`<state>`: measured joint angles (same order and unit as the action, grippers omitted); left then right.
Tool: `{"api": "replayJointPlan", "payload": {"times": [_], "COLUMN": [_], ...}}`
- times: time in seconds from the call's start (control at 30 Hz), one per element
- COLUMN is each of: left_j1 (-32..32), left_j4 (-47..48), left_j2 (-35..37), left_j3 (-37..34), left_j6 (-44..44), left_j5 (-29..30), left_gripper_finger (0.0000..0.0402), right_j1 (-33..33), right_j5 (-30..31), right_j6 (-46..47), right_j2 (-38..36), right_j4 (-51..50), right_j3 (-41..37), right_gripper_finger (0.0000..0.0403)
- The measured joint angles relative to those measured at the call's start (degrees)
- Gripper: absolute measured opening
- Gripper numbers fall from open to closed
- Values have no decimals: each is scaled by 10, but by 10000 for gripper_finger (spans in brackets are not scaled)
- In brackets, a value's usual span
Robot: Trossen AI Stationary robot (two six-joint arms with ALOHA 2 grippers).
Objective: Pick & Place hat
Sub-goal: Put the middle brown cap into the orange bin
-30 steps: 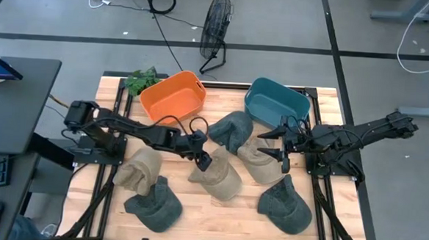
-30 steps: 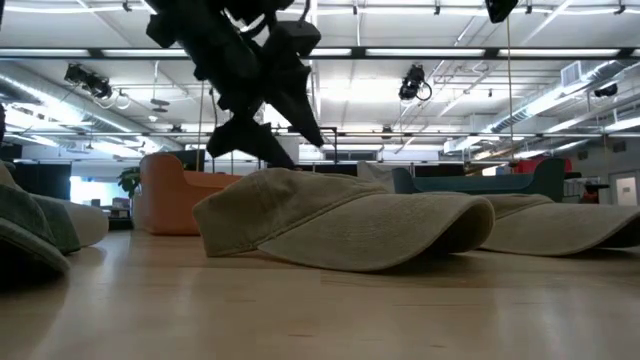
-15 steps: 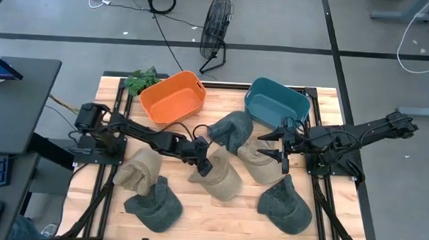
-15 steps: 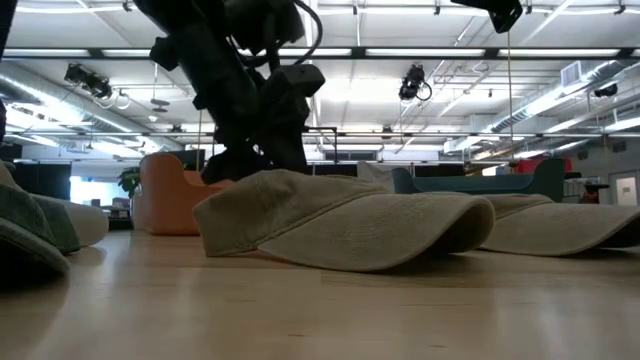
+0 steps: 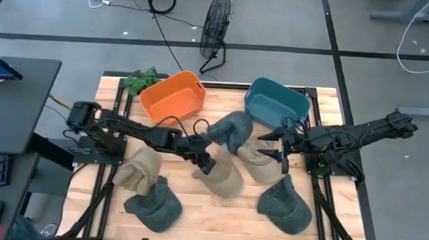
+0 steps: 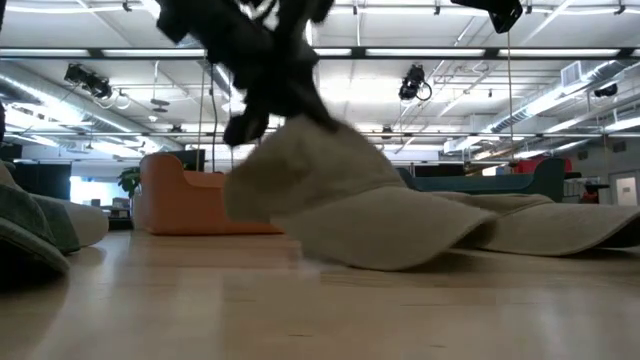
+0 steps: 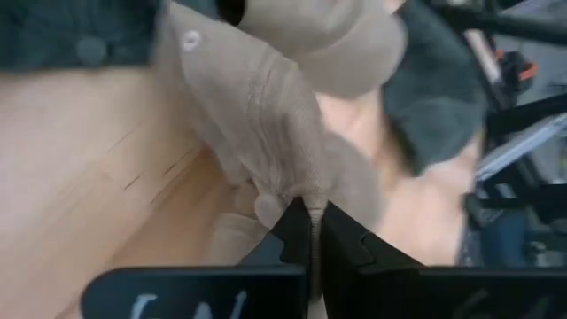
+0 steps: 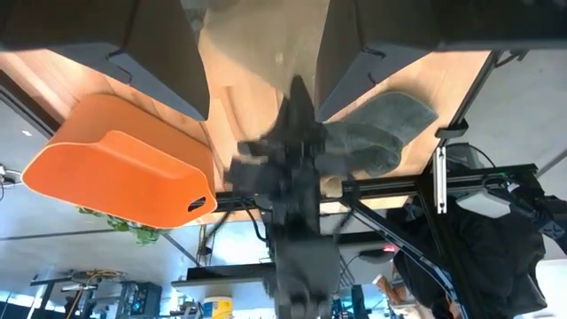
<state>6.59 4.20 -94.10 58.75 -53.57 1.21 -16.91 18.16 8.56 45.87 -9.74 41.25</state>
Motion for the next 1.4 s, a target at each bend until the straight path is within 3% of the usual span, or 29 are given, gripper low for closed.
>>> {"api": "replayJointPlan", "payload": {"times": [0.17, 0.4, 0.57, 0.7, 0.87, 1.03, 1.4], "left_j1": [-9, -41, -67, -95, -138, -181, -244], "left_j4": [43, 250, 310, 335, 431, 500, 462], "left_j2": [53, 110, 129, 145, 151, 144, 144], "left_j3": [44, 139, 194, 206, 205, 192, 76], "left_j6": [17, -8, -11, -15, -72, -125, -181], "left_j5": [40, 181, 279, 327, 380, 399, 371], "left_gripper_finger": [6, 6, 6, 8, 5, 7, 6], "right_j1": [0, 0, 0, 0, 0, 0, 0], "right_j5": [0, 0, 0, 0, 0, 0, 0], "right_j6": [0, 1, 5, 11, 15, 14, 12], "right_j2": [0, 0, 0, 0, 0, 0, 0], "right_j4": [2, 7, 8, 9, 10, 7, 6], "right_j3": [0, 0, 0, 0, 0, 0, 0], "right_gripper_finger": [210, 210, 210, 210, 210, 210, 210]}}
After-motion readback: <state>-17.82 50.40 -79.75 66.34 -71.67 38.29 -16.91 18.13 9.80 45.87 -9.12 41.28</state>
